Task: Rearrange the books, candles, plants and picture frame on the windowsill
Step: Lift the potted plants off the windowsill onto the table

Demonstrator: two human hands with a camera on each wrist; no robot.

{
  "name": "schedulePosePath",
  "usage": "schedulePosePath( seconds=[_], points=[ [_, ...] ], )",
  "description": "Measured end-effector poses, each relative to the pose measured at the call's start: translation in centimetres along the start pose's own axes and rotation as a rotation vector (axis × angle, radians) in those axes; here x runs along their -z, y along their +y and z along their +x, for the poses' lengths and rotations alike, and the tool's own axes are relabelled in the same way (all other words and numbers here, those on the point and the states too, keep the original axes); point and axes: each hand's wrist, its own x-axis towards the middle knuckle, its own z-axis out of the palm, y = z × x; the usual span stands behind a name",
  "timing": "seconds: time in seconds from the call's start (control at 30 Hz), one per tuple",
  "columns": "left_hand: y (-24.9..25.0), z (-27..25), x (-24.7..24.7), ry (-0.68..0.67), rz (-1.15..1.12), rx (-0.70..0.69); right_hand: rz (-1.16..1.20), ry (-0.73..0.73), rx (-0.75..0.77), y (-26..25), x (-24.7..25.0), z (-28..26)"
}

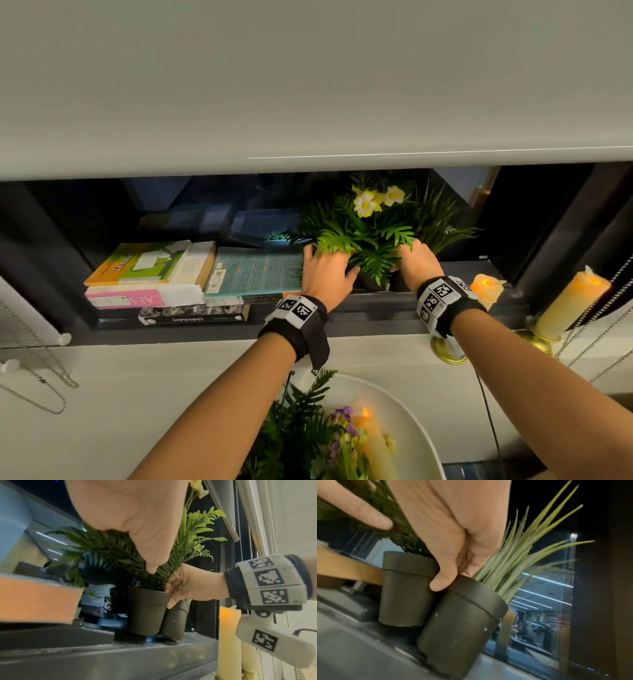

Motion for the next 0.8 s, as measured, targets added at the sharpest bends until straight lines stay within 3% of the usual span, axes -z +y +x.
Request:
schedulePosePath(
  seconds=[0.33, 0.5, 0.67, 0.8],
  points=[
    [-0.5, -0.4, 4.6, 0.090, -0.036, -0.049, 0.170, 0.026, 0.054, -2.6, 3.2, -1.6],
    [-1.0, -3.2, 7.3, 0.132, -0.048, -0.088, 0.164, -0.070, 0.099, -4.4, 5.6, -5.2],
    [-0.7, -7.8, 8.4, 0.032, -0.088, -0.093, 0.197, -0.136, 0.136, -5.1, 4.5, -10.0],
    [0.0, -12.4, 7.6, -0.101, -0.087, -0.083, 0.191, -0.281, 0.141, -4.8, 1.9, -13.7]
  ],
)
